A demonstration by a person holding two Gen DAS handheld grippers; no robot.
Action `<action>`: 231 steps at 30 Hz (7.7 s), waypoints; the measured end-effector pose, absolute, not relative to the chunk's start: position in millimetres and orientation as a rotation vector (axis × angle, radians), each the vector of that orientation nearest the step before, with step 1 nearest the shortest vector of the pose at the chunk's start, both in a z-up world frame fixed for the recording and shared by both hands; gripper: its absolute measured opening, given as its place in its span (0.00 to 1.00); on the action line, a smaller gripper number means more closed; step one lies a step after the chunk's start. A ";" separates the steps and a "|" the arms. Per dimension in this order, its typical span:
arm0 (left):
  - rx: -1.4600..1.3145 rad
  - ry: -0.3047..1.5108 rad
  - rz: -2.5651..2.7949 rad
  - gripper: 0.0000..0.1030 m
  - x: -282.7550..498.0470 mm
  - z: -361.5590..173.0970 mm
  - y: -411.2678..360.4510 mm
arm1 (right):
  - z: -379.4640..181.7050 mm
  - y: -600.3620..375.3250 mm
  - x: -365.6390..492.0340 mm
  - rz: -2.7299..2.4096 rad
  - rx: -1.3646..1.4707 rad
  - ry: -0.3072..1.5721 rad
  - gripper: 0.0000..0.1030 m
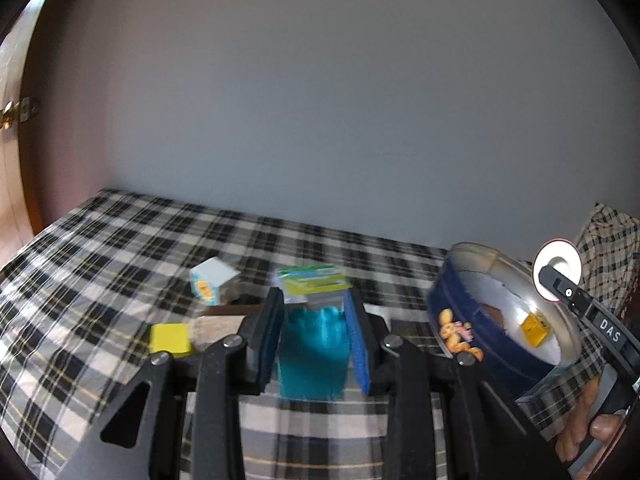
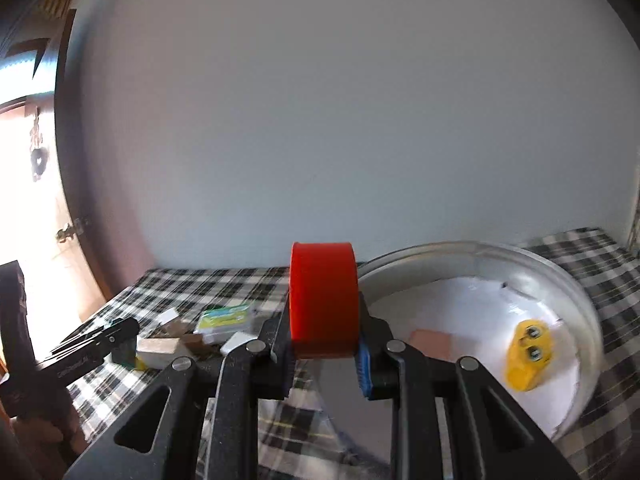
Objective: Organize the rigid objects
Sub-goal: 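Carry the red tape roll and teal block over the blue tin, then open both tools to drop the tape roll and teal block into the tin, then withdraw both tools from the tin and move the left tool toward the beige sponge block, then grasp the beige sponge block with the left tool while the right tool grasps the white charger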
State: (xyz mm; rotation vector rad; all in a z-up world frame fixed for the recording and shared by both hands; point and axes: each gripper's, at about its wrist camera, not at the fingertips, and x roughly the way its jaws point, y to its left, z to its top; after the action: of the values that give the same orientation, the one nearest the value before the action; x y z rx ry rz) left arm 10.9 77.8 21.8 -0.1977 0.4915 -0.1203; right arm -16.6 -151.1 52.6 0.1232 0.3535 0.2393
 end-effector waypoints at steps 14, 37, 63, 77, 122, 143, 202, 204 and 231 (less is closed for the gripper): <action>-0.162 0.469 -0.208 0.18 28.3 43.4 32.7 | 56.9 -232.1 -5.1 0.092 0.222 0.344 0.25; 0.036 0.892 -0.192 0.31 101.4 -38.7 19.5 | 59.8 -231.6 -9.9 0.099 0.224 0.343 0.25; -0.117 0.535 -0.299 0.29 48.2 46.7 -33.5 | 76.3 -297.4 -12.9 -0.073 0.239 0.240 0.25; -0.062 0.621 -0.372 0.29 74.3 28.4 -125.2 | 58.4 -310.0 32.6 -0.122 0.126 0.363 0.25; 0.126 0.554 -0.279 1.00 48.6 27.9 -163.9 | 55.5 -305.6 37.2 -0.138 0.142 0.371 0.76; 0.002 0.411 -0.011 1.00 32.8 25.8 -19.4 | 53.9 -345.1 -3.8 -0.398 0.299 0.171 0.77; -0.094 0.547 0.059 1.00 47.8 6.2 159.2 | 29.4 -78.6 -0.1 -0.018 -0.096 0.324 0.81; -0.080 0.536 0.088 1.00 48.8 7.4 171.8 | 28.1 -69.2 1.9 0.010 -0.104 0.339 0.81; 0.216 0.596 -0.157 1.00 44.6 2.5 163.2 | -29.8 5.2 116.7 0.115 -0.037 0.873 0.65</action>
State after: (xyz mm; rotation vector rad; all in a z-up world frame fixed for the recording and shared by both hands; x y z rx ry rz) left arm 44.6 163.2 2.5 0.2161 0.5956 -0.1571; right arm 116.7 5.2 -29.8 -0.0373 0.8727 0.1146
